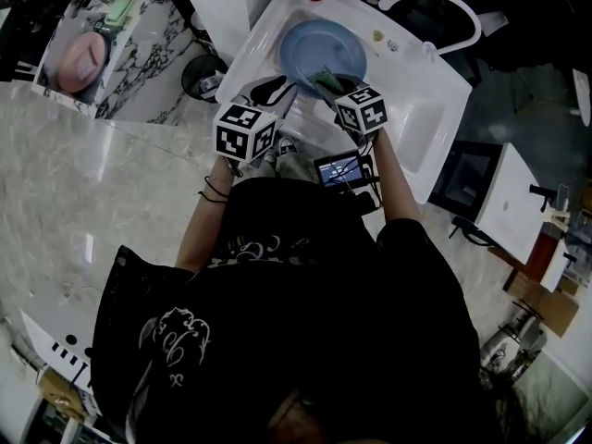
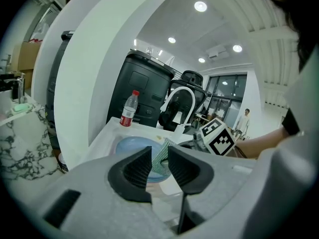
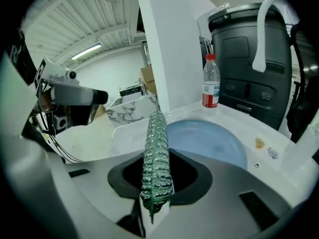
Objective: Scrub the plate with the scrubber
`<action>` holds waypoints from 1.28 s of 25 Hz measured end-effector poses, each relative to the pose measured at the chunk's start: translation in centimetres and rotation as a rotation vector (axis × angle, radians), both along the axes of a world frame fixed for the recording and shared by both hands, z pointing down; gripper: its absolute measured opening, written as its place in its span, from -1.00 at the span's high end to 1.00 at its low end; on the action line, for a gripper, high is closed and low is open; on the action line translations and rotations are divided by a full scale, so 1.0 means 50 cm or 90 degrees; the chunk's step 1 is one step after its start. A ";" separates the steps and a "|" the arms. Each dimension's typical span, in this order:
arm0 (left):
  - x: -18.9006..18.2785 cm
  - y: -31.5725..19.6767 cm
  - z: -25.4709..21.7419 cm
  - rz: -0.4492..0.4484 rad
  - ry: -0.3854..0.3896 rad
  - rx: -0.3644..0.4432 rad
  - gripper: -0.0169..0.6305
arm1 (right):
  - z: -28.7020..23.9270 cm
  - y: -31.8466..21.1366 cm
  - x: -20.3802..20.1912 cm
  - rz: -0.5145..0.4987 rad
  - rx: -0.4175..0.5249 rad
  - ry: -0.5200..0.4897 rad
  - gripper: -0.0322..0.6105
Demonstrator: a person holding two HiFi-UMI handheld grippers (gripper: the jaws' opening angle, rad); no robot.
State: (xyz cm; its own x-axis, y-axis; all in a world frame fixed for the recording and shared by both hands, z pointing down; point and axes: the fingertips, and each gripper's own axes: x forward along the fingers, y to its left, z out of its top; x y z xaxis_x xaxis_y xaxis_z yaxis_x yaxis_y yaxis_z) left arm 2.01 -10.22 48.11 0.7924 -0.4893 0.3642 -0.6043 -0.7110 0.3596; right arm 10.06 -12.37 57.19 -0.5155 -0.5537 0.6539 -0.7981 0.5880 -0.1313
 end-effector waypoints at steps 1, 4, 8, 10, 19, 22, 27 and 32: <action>-0.005 0.008 -0.001 0.003 0.001 0.000 0.60 | -0.013 0.007 0.003 0.016 0.012 -0.004 0.62; -0.015 0.029 0.002 0.015 0.005 0.000 0.60 | -0.057 0.030 0.011 0.071 0.052 -0.030 0.62; -0.010 0.054 0.008 0.033 0.003 0.002 0.60 | -0.116 0.065 0.021 0.134 0.099 -0.057 0.62; 0.000 0.070 0.007 0.049 0.003 0.006 0.60 | -0.141 0.088 0.029 0.160 0.116 -0.066 0.62; 0.027 0.105 -0.029 0.068 0.014 0.037 0.62 | -0.196 0.179 0.058 0.228 0.142 -0.080 0.62; 0.039 0.118 -0.046 0.058 0.026 0.045 0.62 | -0.206 0.209 0.066 0.230 0.143 -0.083 0.62; 0.073 0.175 -0.073 0.043 0.032 0.058 0.62 | -0.223 0.277 0.090 0.231 0.148 -0.098 0.62; 0.111 0.285 -0.098 0.026 0.026 0.072 0.62 | -0.238 0.390 0.112 0.213 0.152 -0.121 0.62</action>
State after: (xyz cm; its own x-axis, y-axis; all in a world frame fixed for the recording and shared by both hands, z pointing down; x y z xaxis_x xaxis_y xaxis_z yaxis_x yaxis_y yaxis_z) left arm 7.56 4.02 43.20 0.8255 -0.4925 0.2755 -0.5605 -0.7724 0.2988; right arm 15.66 7.12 45.29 -0.3812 -0.8338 0.3993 -0.9242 0.3338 -0.1853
